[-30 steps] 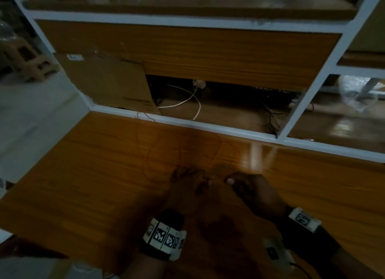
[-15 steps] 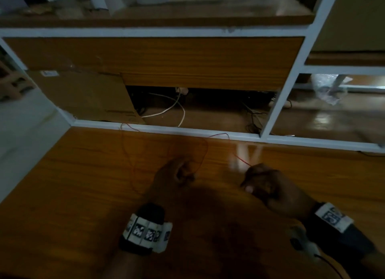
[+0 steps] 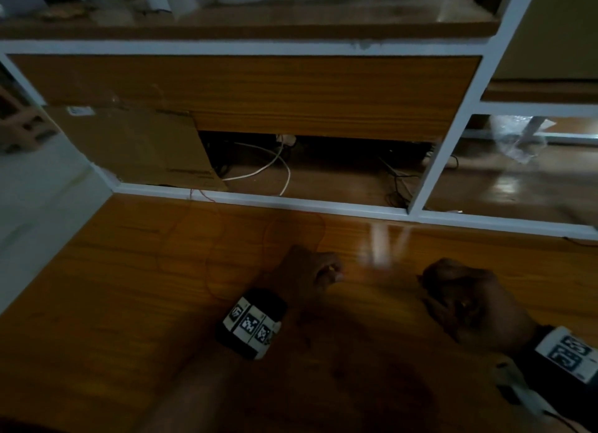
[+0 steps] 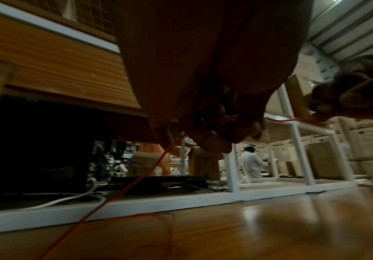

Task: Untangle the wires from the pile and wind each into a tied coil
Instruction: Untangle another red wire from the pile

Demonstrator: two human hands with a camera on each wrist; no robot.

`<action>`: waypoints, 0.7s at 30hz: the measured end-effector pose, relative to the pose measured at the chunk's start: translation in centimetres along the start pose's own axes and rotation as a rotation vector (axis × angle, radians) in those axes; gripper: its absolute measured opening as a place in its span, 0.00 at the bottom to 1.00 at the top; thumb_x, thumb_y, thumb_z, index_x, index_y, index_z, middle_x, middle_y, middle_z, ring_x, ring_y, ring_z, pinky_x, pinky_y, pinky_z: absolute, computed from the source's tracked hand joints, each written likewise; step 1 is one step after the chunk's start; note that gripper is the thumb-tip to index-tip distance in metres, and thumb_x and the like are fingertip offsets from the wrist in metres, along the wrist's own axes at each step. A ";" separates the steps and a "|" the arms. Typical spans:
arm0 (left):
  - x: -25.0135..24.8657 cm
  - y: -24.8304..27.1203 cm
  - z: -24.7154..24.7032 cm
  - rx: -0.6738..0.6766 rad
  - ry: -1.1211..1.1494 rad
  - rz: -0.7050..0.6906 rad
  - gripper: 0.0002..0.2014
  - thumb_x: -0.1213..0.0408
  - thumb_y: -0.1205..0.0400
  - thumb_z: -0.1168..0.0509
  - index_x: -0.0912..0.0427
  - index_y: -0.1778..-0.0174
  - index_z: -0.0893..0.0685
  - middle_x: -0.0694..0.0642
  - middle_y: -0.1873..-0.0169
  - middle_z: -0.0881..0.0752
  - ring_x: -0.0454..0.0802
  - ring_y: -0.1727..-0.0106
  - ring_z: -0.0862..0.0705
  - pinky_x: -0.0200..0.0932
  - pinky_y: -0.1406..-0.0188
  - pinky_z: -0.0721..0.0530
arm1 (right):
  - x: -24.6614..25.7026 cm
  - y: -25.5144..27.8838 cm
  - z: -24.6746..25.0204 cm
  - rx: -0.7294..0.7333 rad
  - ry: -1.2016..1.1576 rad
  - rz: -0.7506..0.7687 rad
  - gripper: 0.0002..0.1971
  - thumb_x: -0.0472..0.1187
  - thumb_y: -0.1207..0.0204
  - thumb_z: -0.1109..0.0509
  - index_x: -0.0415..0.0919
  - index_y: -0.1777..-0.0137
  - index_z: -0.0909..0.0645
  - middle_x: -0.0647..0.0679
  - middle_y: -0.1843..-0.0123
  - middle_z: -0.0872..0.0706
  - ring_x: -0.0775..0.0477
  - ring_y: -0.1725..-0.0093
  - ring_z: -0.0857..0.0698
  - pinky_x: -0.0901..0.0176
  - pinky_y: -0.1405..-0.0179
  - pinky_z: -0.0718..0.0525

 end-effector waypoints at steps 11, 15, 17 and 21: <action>1.0 0.9 0.6 -0.224 -0.062 0.026 0.13 0.54 0.12 0.40 0.46 0.36 0.14 0.50 0.42 0.12 0.47 0.44 0.16 0.44 0.41 0.17 | -0.1 -3.9 -0.6 -0.031 0.330 -0.111 0.33 0.59 0.30 0.20 0.52 0.26 0.23 0.49 0.21 0.24 0.38 0.18 0.31 0.34 0.24 0.29; -2.5 -1.1 -1.3 -0.217 -0.112 -0.043 0.13 0.52 0.12 0.42 0.48 0.41 0.14 0.46 0.54 0.12 0.41 0.58 0.17 0.37 0.56 0.17 | 3.7 -7.5 -6.6 0.113 0.156 -0.150 0.30 0.50 0.16 0.29 0.51 0.16 0.32 0.57 0.24 0.23 0.58 0.29 0.22 0.55 0.28 0.22; -2.7 -1.0 -0.7 -0.223 -0.050 0.011 0.14 0.48 0.13 0.41 0.48 0.43 0.13 0.42 0.56 0.13 0.39 0.60 0.17 0.38 0.56 0.16 | 3.6 -7.9 -7.1 0.036 0.082 -0.168 0.22 0.36 0.15 0.32 0.49 0.23 0.22 0.57 0.42 0.12 0.60 0.49 0.13 0.56 0.44 0.11; 1.9 3.4 1.7 -0.210 0.146 0.244 0.11 0.53 0.13 0.38 0.49 0.39 0.14 0.45 0.54 0.13 0.38 0.60 0.17 0.33 0.60 0.20 | -4.1 -5.3 -3.3 -0.120 0.061 -0.297 0.22 0.33 0.17 0.32 0.63 0.33 0.18 0.55 0.46 0.10 0.67 0.63 0.15 0.70 0.64 0.17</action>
Point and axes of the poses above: each hand's wrist, its own y-axis away from the middle knuckle, its own z-axis out of the back of the hand, x = y × z, the point moved 3 cm from there along -y, towards the middle knuckle
